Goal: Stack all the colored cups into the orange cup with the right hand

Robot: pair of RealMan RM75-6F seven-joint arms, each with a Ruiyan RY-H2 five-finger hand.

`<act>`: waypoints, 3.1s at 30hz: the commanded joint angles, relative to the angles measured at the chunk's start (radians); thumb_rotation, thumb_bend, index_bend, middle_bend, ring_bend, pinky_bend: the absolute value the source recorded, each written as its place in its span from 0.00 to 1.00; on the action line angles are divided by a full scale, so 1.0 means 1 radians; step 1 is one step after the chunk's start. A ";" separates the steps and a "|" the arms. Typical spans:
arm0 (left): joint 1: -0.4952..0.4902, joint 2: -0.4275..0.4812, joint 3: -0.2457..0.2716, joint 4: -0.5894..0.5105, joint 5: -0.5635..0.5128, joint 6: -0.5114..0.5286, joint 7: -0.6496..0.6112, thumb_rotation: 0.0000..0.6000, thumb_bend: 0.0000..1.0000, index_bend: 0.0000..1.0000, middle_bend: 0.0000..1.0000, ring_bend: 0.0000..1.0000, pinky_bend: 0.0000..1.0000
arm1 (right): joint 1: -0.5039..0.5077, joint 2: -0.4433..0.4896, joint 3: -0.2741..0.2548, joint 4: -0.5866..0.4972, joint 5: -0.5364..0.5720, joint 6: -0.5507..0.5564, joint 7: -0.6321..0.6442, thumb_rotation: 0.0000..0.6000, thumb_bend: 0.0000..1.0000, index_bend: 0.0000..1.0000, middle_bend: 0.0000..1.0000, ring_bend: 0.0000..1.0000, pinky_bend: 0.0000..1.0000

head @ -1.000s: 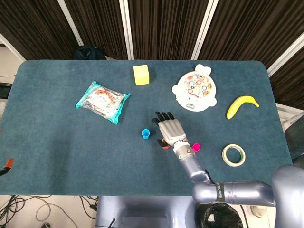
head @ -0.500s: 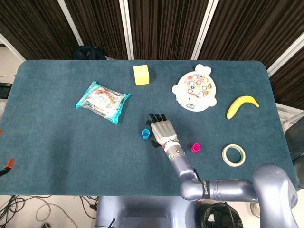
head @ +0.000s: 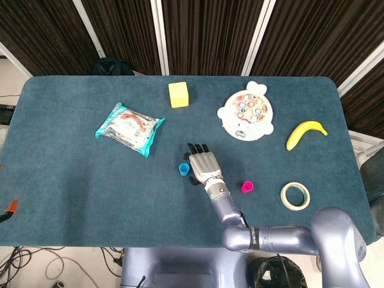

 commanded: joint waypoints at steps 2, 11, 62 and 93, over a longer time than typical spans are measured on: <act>0.000 0.002 -0.001 -0.001 -0.002 0.000 -0.001 1.00 0.27 0.02 0.03 0.00 0.00 | 0.004 -0.014 0.004 0.018 0.002 -0.005 0.001 1.00 0.41 0.29 0.01 0.02 0.00; 0.001 0.002 -0.002 -0.001 -0.006 -0.002 -0.006 1.00 0.27 0.02 0.03 0.00 0.00 | 0.014 -0.052 0.010 0.071 0.011 -0.018 -0.001 1.00 0.41 0.31 0.01 0.03 0.00; 0.002 0.003 0.001 0.004 -0.001 -0.003 -0.019 1.00 0.27 0.02 0.03 0.00 0.00 | 0.020 -0.107 0.064 0.138 0.017 -0.017 -0.009 1.00 0.42 0.45 0.01 0.06 0.05; 0.005 0.003 0.002 0.001 0.009 0.011 -0.003 1.00 0.27 0.02 0.03 0.00 0.00 | -0.218 0.303 0.007 -0.362 -0.146 0.047 0.121 1.00 0.42 0.45 0.01 0.06 0.05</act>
